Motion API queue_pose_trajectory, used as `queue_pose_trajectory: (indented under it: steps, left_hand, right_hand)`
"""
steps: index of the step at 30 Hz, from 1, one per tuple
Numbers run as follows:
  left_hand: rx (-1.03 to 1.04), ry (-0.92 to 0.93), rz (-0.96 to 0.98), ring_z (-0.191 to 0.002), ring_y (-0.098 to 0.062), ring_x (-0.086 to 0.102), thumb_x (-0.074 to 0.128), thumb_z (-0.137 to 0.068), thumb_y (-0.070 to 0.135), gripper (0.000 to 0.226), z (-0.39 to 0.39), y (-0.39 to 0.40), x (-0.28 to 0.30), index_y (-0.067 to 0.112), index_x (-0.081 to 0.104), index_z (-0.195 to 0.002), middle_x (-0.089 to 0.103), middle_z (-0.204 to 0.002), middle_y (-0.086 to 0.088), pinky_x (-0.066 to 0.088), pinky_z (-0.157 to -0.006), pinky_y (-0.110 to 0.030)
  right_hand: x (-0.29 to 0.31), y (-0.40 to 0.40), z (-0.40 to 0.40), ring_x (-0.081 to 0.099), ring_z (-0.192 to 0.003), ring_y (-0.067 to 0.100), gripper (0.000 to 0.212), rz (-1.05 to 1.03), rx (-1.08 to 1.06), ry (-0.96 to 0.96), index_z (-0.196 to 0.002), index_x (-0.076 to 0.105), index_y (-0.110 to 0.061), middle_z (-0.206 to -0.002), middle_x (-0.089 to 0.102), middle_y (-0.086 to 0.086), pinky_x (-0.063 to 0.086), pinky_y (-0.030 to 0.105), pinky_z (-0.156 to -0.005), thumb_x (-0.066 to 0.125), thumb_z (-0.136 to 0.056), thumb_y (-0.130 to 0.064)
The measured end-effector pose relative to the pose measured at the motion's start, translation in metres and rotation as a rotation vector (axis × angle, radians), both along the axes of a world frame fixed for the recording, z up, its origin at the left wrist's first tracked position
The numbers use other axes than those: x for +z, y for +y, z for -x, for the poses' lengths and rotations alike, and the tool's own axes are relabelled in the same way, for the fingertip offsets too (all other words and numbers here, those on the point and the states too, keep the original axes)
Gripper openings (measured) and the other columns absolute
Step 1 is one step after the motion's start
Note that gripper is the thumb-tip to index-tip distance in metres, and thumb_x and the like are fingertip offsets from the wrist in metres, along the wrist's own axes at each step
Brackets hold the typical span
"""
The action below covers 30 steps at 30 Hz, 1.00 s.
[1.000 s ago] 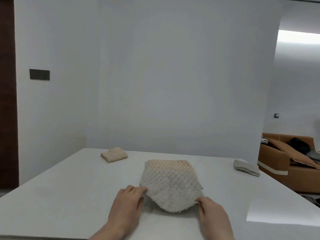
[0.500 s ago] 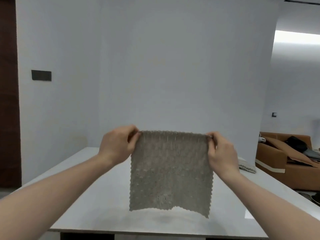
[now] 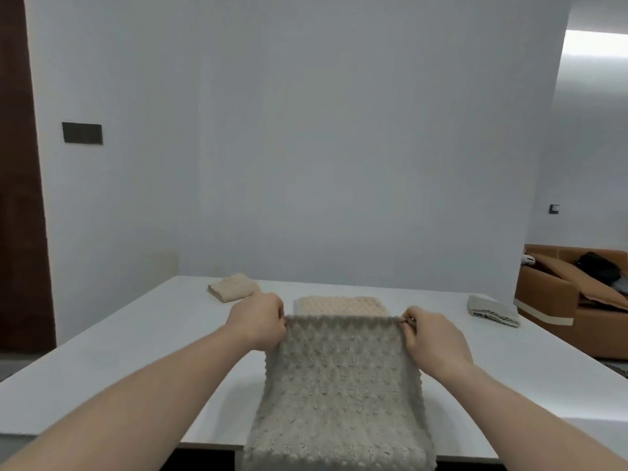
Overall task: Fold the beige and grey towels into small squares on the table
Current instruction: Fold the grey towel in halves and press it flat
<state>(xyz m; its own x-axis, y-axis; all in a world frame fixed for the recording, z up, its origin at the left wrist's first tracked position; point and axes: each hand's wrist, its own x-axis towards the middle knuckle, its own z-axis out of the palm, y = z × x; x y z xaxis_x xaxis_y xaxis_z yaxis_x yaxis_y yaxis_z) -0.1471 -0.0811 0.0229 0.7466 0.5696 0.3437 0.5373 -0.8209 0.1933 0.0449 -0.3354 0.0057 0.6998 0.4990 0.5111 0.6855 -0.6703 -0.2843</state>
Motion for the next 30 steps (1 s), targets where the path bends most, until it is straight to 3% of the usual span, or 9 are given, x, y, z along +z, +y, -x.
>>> queue_pose_trajectory:
  steps: [4, 8, 11, 15, 19, 22, 25, 30]
  left_hand:
    - [0.014, -0.018, 0.145, -0.078, -0.017, 0.067, 0.056, -0.086, 0.021, 0.016, -0.021, 0.006, -0.009, 0.026, 0.070, -0.090, 0.071, -0.083, 0.007, 0.052, -0.062, -0.029]
    - [0.025, -0.125, 0.252, -0.078, -0.018, 0.070, 0.057, -0.089, 0.023, 0.014, -0.041, 0.017, -0.004, 0.027, 0.070, -0.088, 0.072, -0.081, 0.008, 0.062, -0.075, -0.038]
    - [0.020, -0.177, 0.339, -0.088, -0.015, 0.070, 0.054, -0.082, 0.021, 0.023, -0.054, 0.027, 0.000, 0.031, 0.070, -0.095, 0.073, -0.090, 0.012, 0.061, -0.081, -0.034]
    - [-0.054, -0.178, 0.471, -0.082, -0.018, 0.070, 0.048, -0.080, 0.018, 0.038, -0.059, 0.028, -0.001, 0.026, 0.066, -0.113, 0.072, -0.105, 0.007, 0.056, -0.063, -0.026]
    - [-0.072, -0.157, 0.521, -0.081, -0.019, 0.070, 0.053, -0.091, 0.025, 0.031, -0.053, 0.022, -0.013, 0.028, 0.061, -0.121, 0.068, -0.115, 0.008, 0.055, -0.057, -0.026]
    - [-0.070, -0.186, 0.510, -0.084, -0.019, 0.070, 0.053, -0.095, 0.033, 0.018, -0.045, 0.020, -0.022, 0.028, 0.067, -0.105, 0.071, -0.102, 0.006, 0.060, -0.066, -0.033]
    - [-0.045, -0.212, 0.494, -0.081, -0.015, 0.070, 0.056, -0.094, 0.035, 0.018, -0.034, 0.016, -0.031, 0.032, 0.073, -0.088, 0.074, -0.086, 0.008, 0.062, -0.077, -0.037]
    - [0.005, -0.200, 0.440, -0.088, -0.008, 0.067, 0.063, -0.087, 0.028, 0.016, -0.012, 0.002, -0.047, 0.034, 0.077, -0.084, 0.073, -0.084, 0.018, 0.060, -0.083, -0.033]
  right_hand:
    - [-0.005, 0.007, -0.015, 0.059, -0.078, 0.024, 0.017, 0.025, -0.010, 0.007, -0.096, 0.062, -0.027, -0.091, 0.069, -0.003, 0.046, 0.034, -0.063, 0.049, -0.101, -0.036]
    - [0.000, 0.017, -0.034, 0.061, -0.083, 0.028, 0.014, -0.012, -0.038, 0.026, -0.092, 0.064, -0.027, -0.091, 0.070, -0.001, 0.042, 0.032, -0.063, 0.052, -0.099, -0.033]
    - [0.003, 0.027, -0.048, 0.062, -0.084, 0.027, 0.014, -0.102, -0.036, 0.087, -0.087, 0.062, -0.030, -0.088, 0.070, 0.000, 0.044, 0.032, -0.064, 0.053, -0.097, -0.027]
    - [0.002, 0.034, -0.054, 0.062, -0.084, 0.023, 0.015, -0.256, -0.049, 0.210, -0.092, 0.067, -0.029, -0.088, 0.069, -0.003, 0.044, 0.030, -0.068, 0.054, -0.096, -0.022]
    - [-0.013, 0.030, -0.049, 0.065, -0.089, 0.018, 0.017, -0.238, 0.022, 0.242, -0.093, 0.068, -0.030, -0.093, 0.070, -0.009, 0.052, 0.031, -0.075, 0.055, -0.096, -0.020]
    - [-0.021, 0.022, -0.039, 0.066, -0.086, 0.012, 0.021, -0.191, 0.074, 0.246, -0.088, 0.068, -0.032, -0.089, 0.069, -0.014, 0.053, 0.030, -0.072, 0.055, -0.092, -0.016]
    - [-0.028, 0.009, -0.028, 0.066, -0.087, 0.012, 0.021, -0.137, 0.111, 0.248, -0.083, 0.067, -0.032, -0.087, 0.069, -0.013, 0.052, 0.029, -0.072, 0.057, -0.086, -0.014]
    - [-0.039, -0.018, -0.011, 0.063, -0.088, 0.008, 0.016, -0.003, 0.139, 0.290, -0.079, 0.067, -0.033, -0.090, 0.067, -0.015, 0.054, 0.032, -0.076, 0.060, -0.080, -0.018]
